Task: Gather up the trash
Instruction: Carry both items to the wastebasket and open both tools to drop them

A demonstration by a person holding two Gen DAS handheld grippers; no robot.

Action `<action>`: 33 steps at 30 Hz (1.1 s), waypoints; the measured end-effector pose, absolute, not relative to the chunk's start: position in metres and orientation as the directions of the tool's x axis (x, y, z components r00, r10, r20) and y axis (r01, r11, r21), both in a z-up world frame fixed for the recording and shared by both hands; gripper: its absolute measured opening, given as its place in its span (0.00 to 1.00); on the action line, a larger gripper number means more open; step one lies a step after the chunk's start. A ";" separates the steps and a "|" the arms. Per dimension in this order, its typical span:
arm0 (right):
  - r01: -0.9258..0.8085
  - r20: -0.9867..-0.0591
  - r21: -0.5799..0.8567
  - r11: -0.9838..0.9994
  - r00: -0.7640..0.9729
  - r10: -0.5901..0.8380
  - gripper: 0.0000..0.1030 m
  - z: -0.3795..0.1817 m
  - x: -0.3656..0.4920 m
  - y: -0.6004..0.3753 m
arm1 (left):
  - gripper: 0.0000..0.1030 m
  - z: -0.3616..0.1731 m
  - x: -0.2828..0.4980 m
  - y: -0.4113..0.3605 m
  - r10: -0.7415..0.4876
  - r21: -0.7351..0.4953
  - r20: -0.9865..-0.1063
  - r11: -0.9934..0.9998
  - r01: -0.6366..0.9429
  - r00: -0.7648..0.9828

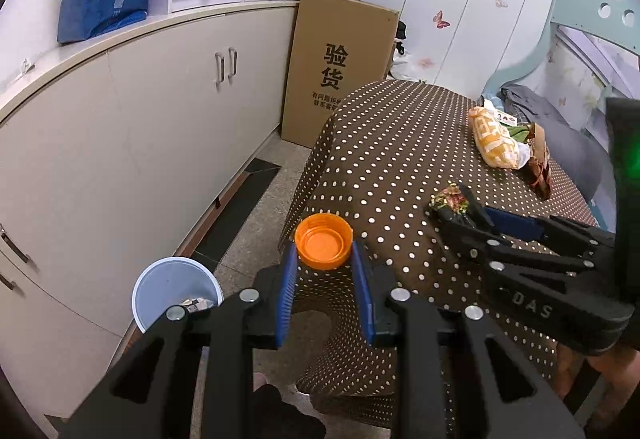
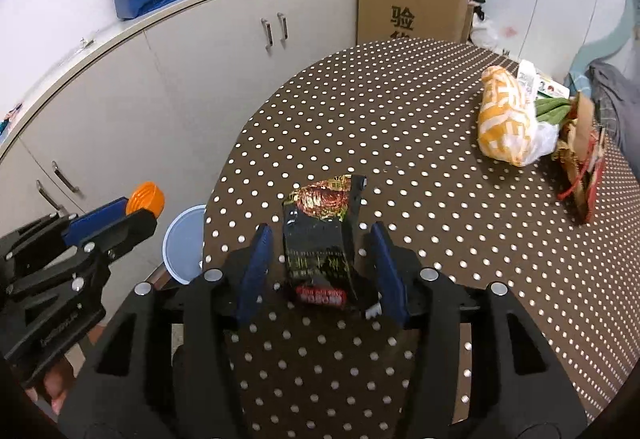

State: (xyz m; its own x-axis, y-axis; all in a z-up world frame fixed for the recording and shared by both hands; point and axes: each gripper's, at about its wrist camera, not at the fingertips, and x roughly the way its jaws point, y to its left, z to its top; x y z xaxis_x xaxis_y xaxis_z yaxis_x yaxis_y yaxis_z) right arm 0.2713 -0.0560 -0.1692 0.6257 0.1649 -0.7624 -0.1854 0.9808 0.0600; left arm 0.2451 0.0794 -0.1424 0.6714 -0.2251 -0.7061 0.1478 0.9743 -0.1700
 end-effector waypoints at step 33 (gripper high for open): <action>-0.484 -0.664 0.209 0.850 0.568 0.487 0.20 -0.200 0.311 0.123 | 0.29 -0.197 0.295 0.259 0.024 -0.144 -0.789 0.964 -0.222 0.614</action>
